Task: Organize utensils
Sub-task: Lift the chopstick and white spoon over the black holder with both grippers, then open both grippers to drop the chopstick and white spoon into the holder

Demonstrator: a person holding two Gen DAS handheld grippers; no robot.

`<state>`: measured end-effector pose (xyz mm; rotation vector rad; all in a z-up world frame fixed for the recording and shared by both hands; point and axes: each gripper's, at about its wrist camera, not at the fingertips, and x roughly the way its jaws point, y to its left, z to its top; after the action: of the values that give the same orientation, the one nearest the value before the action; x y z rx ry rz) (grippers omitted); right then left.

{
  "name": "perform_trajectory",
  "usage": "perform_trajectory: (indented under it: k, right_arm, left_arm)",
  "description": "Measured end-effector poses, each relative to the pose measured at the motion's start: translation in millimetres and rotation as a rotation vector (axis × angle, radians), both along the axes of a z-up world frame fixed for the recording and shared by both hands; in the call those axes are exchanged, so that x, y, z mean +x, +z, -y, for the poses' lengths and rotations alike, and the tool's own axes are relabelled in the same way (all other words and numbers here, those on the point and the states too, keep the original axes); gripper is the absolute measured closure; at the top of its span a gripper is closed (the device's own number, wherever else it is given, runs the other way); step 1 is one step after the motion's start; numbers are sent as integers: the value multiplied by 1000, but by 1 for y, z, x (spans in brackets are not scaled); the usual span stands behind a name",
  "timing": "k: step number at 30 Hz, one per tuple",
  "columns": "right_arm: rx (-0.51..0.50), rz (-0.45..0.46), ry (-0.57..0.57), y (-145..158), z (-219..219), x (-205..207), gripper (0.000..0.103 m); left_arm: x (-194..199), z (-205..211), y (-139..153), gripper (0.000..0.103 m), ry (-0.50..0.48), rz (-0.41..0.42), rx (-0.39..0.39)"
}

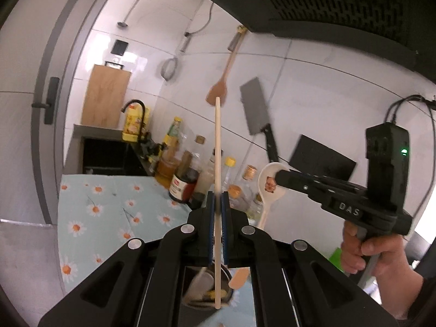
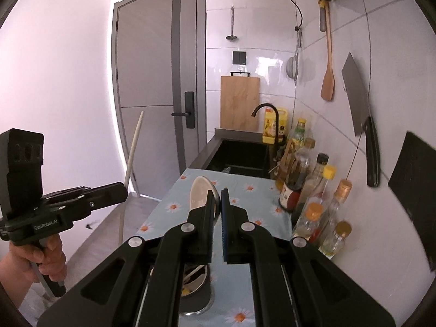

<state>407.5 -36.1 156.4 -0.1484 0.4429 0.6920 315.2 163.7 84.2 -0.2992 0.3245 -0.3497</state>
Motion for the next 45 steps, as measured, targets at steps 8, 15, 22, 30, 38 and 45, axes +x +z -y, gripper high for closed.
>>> perform_trajectory:
  k: [8,15,22,30,38,45]
  right_arm:
    - [-48,-15,-3,-22,-21,19,97]
    - [-66,-50,8,-50,-35,26,97]
    - [-101,-81,12,-74,-45,29,97]
    - [-94,-156,12,-94,-46,31,97]
    - [-55,-202,3,-93,-40,30,88]
    - [-32,-204,-8,-83,-31,24,88]
  left_arm:
    - [22,-1,-14,100,66,11,-2]
    - [36,3,-41,100,93,-1,4]
    - [37,13,-66,99,75,-9,29]
    - [33,19,-88,99,58,-52,53]
    - [26,19,-93,98,51,-89,54]
    - [16,16,-88,98,67,-93,58]
